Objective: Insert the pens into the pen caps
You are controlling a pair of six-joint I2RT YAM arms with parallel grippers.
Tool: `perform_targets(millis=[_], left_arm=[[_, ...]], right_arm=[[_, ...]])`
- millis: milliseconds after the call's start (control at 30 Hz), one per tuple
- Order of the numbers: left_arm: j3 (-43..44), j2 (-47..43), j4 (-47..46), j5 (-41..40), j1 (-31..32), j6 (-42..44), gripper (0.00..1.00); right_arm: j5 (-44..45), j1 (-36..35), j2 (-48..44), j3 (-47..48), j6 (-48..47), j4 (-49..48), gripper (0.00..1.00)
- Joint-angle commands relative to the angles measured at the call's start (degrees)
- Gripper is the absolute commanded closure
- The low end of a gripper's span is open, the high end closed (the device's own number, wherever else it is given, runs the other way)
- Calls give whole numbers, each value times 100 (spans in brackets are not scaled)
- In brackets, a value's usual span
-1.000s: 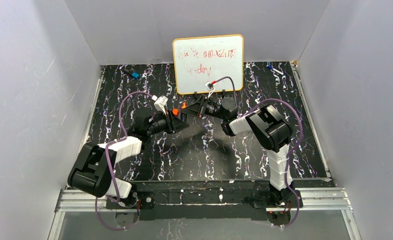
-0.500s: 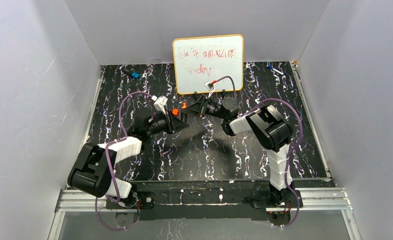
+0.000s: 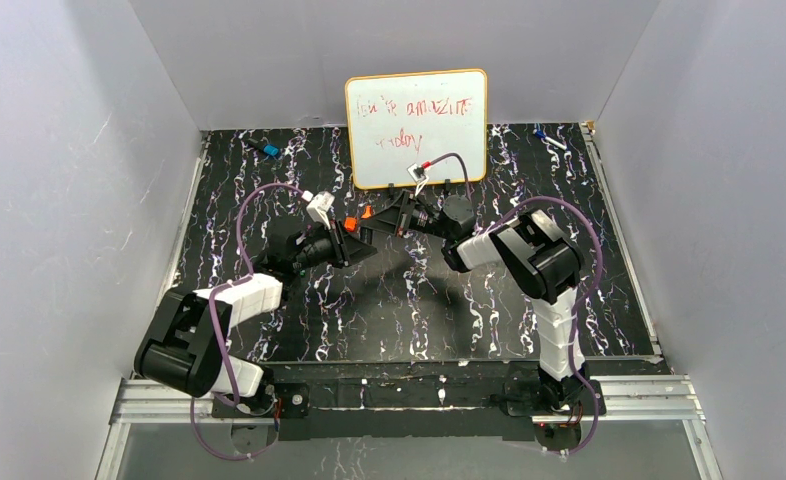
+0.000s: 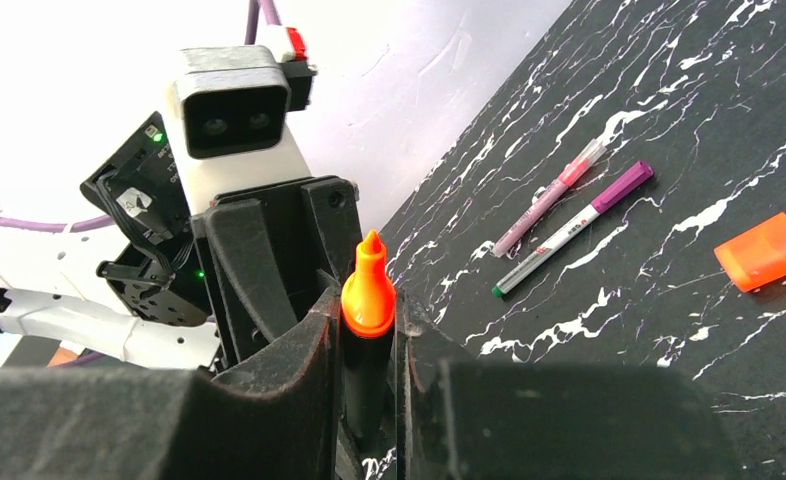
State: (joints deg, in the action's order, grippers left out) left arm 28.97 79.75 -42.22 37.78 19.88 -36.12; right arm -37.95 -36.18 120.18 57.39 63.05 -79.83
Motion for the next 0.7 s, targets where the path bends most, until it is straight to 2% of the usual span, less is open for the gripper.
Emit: perform_targets(millis=[0,67,200,267,300,367,433,600,667], left_arm=[[89,-215,-120,123,-10,91,94],[83,-214,-141,117,-16,94,100],[65,-259,-164,100,-48,77,100],[65,-339,-133,73,-85,83,100],[74,-383,-60,41,-108,95,100],[145,-502,308,-88,-150,245,100],[232,-652,735,-265,-170,426,100],[560,-1044,2018,-853,-353,897,100],[638,-1181,2368,-927,-511,1010,100]], right_arm=[[-40,-45,93,211,-38,-314,99],[-61,-47,116,222,-17,-314,99],[-120,-56,153,296,38,-235,97],[-137,-57,168,384,32,-50,49],[-117,-60,154,426,-15,69,38],[34,-47,69,450,-221,304,6],[241,-28,-50,500,-457,634,1],[1180,178,-473,572,-877,1656,1],[1578,300,-681,630,-971,2471,1]])
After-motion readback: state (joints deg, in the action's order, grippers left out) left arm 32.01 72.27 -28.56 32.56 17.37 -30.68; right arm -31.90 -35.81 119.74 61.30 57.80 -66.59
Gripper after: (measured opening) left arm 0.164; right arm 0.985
